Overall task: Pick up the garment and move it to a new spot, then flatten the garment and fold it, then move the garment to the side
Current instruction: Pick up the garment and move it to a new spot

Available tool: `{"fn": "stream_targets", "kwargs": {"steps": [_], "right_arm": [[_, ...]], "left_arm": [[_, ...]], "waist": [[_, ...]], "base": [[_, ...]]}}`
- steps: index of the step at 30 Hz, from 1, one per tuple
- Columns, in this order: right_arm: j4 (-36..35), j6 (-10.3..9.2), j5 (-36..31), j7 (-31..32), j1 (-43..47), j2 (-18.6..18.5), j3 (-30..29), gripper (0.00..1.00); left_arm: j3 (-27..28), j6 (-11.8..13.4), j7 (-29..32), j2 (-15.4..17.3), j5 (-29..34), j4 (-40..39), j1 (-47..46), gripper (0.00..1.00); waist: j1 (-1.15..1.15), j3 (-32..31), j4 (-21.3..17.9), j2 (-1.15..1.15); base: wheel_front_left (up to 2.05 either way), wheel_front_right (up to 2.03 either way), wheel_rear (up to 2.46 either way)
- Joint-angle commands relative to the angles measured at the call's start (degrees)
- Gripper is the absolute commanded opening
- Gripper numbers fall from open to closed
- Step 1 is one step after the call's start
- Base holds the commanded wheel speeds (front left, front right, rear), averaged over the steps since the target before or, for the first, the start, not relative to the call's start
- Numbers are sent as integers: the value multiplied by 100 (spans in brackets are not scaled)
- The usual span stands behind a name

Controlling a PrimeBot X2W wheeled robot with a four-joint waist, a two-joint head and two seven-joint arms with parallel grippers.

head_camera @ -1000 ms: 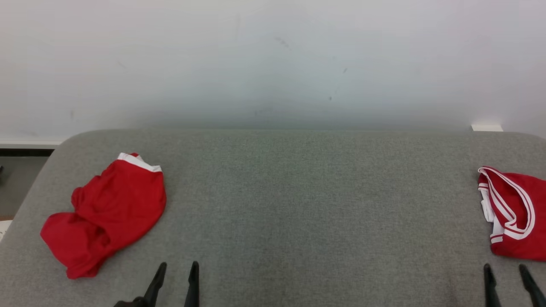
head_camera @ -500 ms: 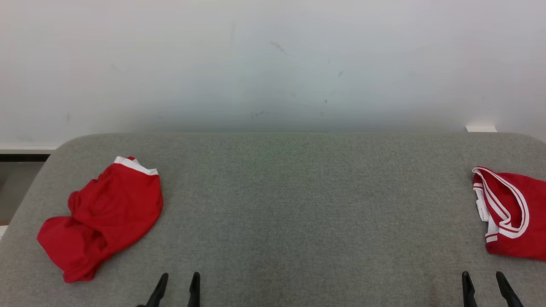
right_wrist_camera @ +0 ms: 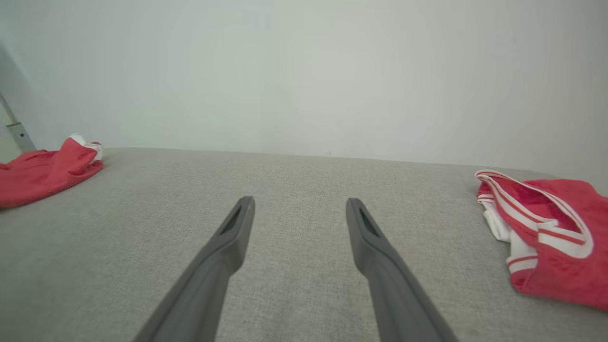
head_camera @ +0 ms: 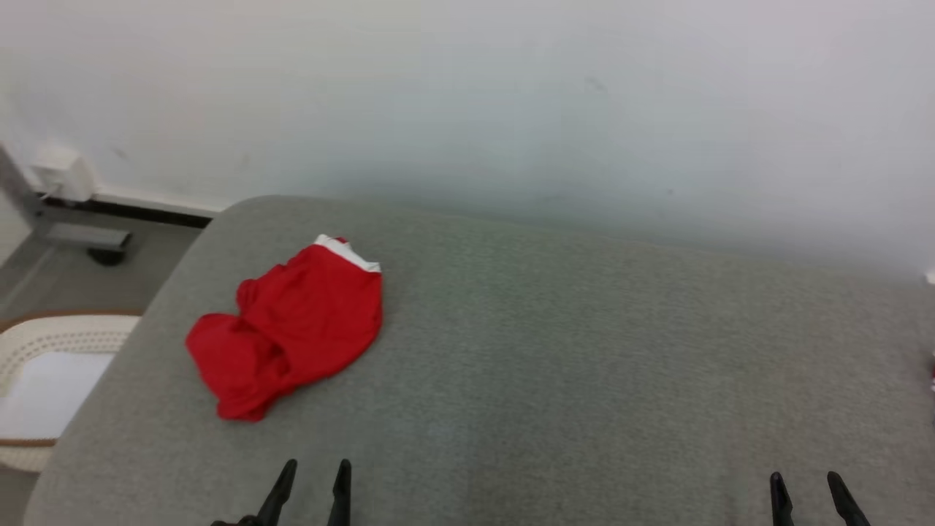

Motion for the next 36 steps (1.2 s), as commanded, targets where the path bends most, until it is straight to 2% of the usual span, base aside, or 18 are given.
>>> {"fn": "stream_targets", "kwargs": {"steps": [1, 4, 9, 14, 18, 22, 23, 26, 31, 32, 36], "right_arm": [[36, -16, 36, -14, -24, 14, 92, 100], [77, -16, 21, -15, -141, 15, 269, 100], [123, -16, 19, -15, -266, 11, 412, 100], [33, -16, -85, -15, -433, -145, 350, 100], [-114, -16, -197, -14, -785, -433, 232, 100], [-264, -16, -313, -6, -1067, -841, 141, 100], [-264, -16, -313, -6, -1067, -841, 141, 100], [-419, -16, -384, 21, -1267, -1145, 23, 100], [-844, -16, -413, 245, -1468, -1478, -106, 100], [-896, -16, -414, 289, -1498, -1515, -124, 100], [-1070, -17, -396, 451, -1556, -1589, -119, 100]], "left_arm": [[45, 28, -2, 26, 43, -10, 34, 100], [80, 38, -2, 23, -4, -27, 120, 100], [144, 83, -1, 22, -73, -77, 227, 100], [185, 54, -2, 23, -322, -104, -184, 100], [273, -3, -1, 21, -560, 73, -1080, 100], [369, -57, 140, 31, -860, 756, -2353, 100], [369, -57, 140, 31, -860, 756, -2353, 100], [547, -19, 445, 92, -1064, 1343, -3272, 100], [637, 223, 1225, 339, -1075, 2461, -4436, 100], [688, 265, 1396, 308, -1203, 2689, -4622, 100], [525, 111, 1877, 404, -1190, 3472, -5078, 100]], "waist": [[1, -22, 725, 0], [1, -2, 1150, 0], [1, 80, 1565, 0], [1, 553, 1685, 0], [1, 1391, 1619, 0], [1, 2172, 1573, 0], [1, 2172, 1573, 0], [1, 2620, 1536, 0], [1, 3117, 1390, 0], [1, 3172, 1363, 0], [1, 3300, 1253, 0]], "base": [[0, 0, 0], [0, 0, 0], [0, 0, 0], [0, 0, 0], [0, 0, 0], [0, 0, 0], [0, 0, 0], [0, 0, 0], [0, 0, 0], [0, 0, 0], [0, 0, 0]]}}
